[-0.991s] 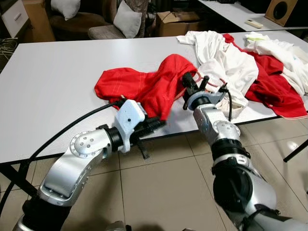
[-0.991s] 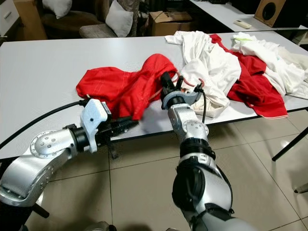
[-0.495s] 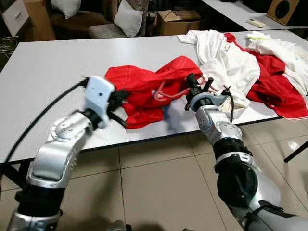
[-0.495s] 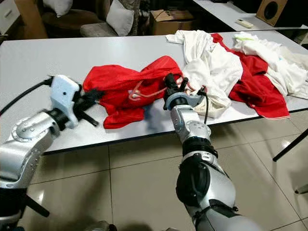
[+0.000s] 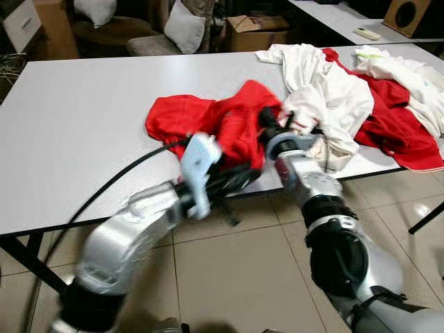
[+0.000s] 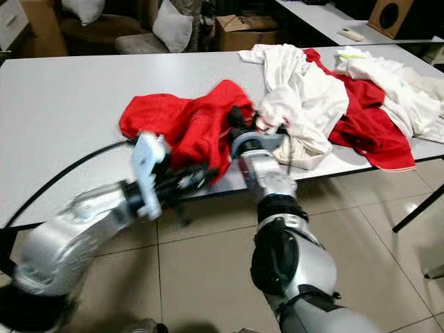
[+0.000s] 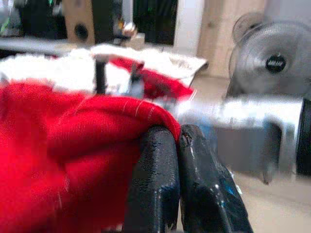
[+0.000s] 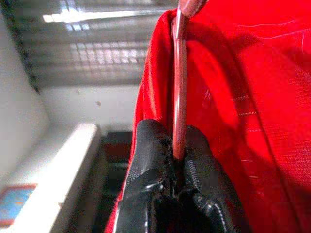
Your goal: Hang hanger
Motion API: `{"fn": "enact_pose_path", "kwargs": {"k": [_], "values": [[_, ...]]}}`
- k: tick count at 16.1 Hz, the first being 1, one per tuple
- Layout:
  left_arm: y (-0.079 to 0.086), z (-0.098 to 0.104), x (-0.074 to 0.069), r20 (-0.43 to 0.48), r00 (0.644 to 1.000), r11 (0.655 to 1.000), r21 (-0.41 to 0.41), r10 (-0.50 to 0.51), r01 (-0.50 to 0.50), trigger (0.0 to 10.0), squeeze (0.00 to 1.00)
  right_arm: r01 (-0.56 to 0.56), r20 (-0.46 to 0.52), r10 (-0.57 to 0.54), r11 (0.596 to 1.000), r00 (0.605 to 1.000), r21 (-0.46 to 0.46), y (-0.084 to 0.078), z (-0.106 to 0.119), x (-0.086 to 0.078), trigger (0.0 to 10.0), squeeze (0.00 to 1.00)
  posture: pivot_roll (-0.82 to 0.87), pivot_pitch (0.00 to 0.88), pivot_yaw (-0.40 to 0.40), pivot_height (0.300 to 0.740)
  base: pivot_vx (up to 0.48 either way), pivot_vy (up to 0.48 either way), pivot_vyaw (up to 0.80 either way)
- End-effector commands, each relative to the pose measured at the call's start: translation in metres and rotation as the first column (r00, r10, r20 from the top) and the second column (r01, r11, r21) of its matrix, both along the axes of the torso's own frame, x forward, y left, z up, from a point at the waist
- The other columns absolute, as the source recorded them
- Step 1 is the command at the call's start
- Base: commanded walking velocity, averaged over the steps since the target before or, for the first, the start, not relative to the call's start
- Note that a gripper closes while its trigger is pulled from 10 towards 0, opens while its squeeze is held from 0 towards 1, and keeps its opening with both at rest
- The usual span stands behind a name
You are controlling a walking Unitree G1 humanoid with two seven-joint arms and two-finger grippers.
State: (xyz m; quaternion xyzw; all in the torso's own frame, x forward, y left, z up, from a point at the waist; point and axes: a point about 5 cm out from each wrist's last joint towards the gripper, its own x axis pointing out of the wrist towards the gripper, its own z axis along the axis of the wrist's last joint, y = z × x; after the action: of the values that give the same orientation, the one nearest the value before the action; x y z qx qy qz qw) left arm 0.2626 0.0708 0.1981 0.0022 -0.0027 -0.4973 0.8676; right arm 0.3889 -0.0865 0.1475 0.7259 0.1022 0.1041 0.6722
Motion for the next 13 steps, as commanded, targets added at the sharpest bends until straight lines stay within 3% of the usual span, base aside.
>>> {"fn": "enact_pose_path", "kwargs": {"k": [1,2,3,4,5,6,8,9,11,13], "values": [[-0.01,0.005,-0.003,0.024,0.998,0.998,0.006,-0.063,0.063,0.0,0.0,-0.019,0.0,0.019,0.998,1.0,-0.052,0.005,-0.001,0.0,10.0,0.0,-0.02,0.0,-0.037,0.74,0.0,0.0,0.0],[-0.015,-0.001,-0.01,0.006,0.992,0.99,0.048,-0.13,0.129,0.0,0.0,-0.014,-0.004,0.014,0.999,1.0,-0.04,0.006,-0.001,0.0,10.0,0.0,-0.02,0.0,-0.036,0.74,0.0,0.0,0.0],[-0.017,-0.007,-0.017,-0.017,0.985,0.981,0.094,-0.169,0.17,3.6,0.0,-0.01,0.001,0.01,0.999,1.0,-0.033,0.005,0.0,0.0,10.0,0.0,-0.02,0.0,-0.033,0.74,0.0,0.0,0.0],[-0.017,-0.015,-0.018,-0.036,0.987,0.978,0.131,-0.16,0.163,10.0,0.0,-0.006,0.011,0.006,1.0,1.0,-0.031,0.004,0.002,0.001,10.0,0.0,-0.02,0.0,-0.031,0.74,0.0,0.0,0.0],[-0.016,-0.02,-0.019,-0.032,0.985,0.971,0.164,-0.169,0.172,10.0,0.29,-0.001,0.019,0.002,1.0,1.0,-0.03,0.002,0.003,0.001,10.0,0.0,-0.02,0.0,-0.031,0.74,0.0,0.0,0.0],[-0.014,-0.024,-0.021,-0.047,0.983,0.963,0.198,-0.179,0.185,10.0,1.0,0.008,0.024,-0.007,1.0,1.0,-0.028,0.0,0.004,0.002,10.0,0.0,-0.02,0.0,-0.03,0.74,0.0,0.0,0.0],[-0.011,-0.028,-0.022,-0.052,0.981,0.951,0.241,-0.188,0.195,10.0,1.0,0.023,0.031,-0.023,0.999,0.999,-0.029,-0.004,0.005,0.003,10.0,0.0,-0.02,0.0,-0.03,0.74,0.0,0.0,0.0],[-0.011,-0.026,-0.024,-0.048,0.978,0.953,0.221,-0.203,0.208,10.0,1.0,0.027,0.04,-0.024,0.997,0.999,-0.07,-0.006,0.006,0.004,10.0,0.0,-0.02,0.0,-0.03,0.74,0.0,0.0,0.0],[-0.014,-0.023,-0.031,-0.05,0.965,0.949,0.17,-0.259,0.264,10.0,1.0,0.039,0.092,-0.034,0.998,0.995,-0.055,-0.009,0.013,0.006,10.0,0.0,-0.02,0.0,-0.028,0.74,0.0,0.0,0.0],[-0.013,-0.03,-0.036,-0.073,0.957,0.934,0.211,-0.281,0.29,10.0,1.0,0.057,0.099,-0.049,0.995,0.994,-0.086,-0.014,0.016,0.008,10.0,0.0,-0.02,0.0,-0.027,0.74,0.0,0.0,0.0]]}}
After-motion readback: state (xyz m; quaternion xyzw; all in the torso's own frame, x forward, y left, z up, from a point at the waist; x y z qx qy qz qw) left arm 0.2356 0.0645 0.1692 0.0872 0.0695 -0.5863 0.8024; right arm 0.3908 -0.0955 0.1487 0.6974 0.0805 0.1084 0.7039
